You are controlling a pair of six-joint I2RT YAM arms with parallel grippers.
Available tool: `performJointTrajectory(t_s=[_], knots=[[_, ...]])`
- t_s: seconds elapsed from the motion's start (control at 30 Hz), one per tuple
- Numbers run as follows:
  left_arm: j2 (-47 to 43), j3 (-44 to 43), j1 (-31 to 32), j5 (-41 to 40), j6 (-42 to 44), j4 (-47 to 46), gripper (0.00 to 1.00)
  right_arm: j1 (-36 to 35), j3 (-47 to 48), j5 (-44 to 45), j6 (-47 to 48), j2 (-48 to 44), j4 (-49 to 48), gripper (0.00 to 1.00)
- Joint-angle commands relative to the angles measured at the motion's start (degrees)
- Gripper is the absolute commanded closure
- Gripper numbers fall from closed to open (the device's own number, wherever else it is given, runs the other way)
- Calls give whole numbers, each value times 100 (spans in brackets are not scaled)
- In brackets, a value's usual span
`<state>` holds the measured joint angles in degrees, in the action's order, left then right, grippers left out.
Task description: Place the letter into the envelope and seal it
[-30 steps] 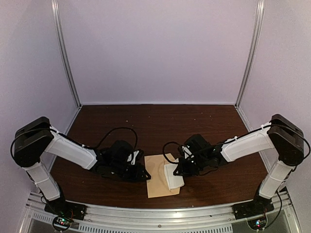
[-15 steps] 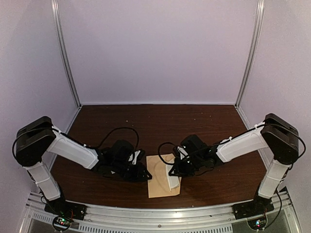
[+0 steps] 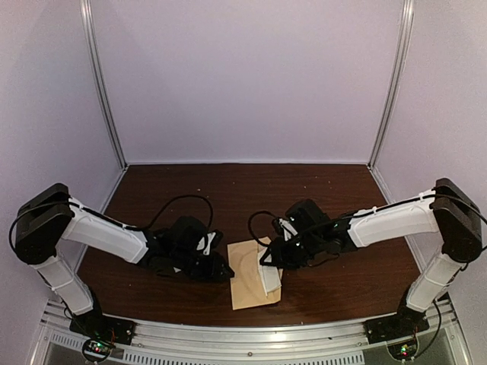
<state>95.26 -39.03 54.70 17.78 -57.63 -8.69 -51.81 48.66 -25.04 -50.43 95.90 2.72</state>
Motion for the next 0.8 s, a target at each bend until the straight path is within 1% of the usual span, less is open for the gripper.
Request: performJointTrajectory(t_s=[0.0,0.17,0.33,0.47,0.57,0.77], knots=[[-356,-93,-42,-305,174,258,68,-40,325,383,239,-503,693,58],[-389,-164,-55,-344,222,343,67,-40,416,707,344,-587,1068,56],[-377,-83,-82,-202,108,80,65,-47,315,933,295,-556,1135,55],[-324,-54,-104,-191,94,24,64,-48,221,922,281,-493,1047,59],[-257,-53,-108,-172,96,-17,64,-46,143,915,272,-414,972,65],[-120,-7,-139,-70,19,-245,65,-57,54,919,245,-220,878,69]])
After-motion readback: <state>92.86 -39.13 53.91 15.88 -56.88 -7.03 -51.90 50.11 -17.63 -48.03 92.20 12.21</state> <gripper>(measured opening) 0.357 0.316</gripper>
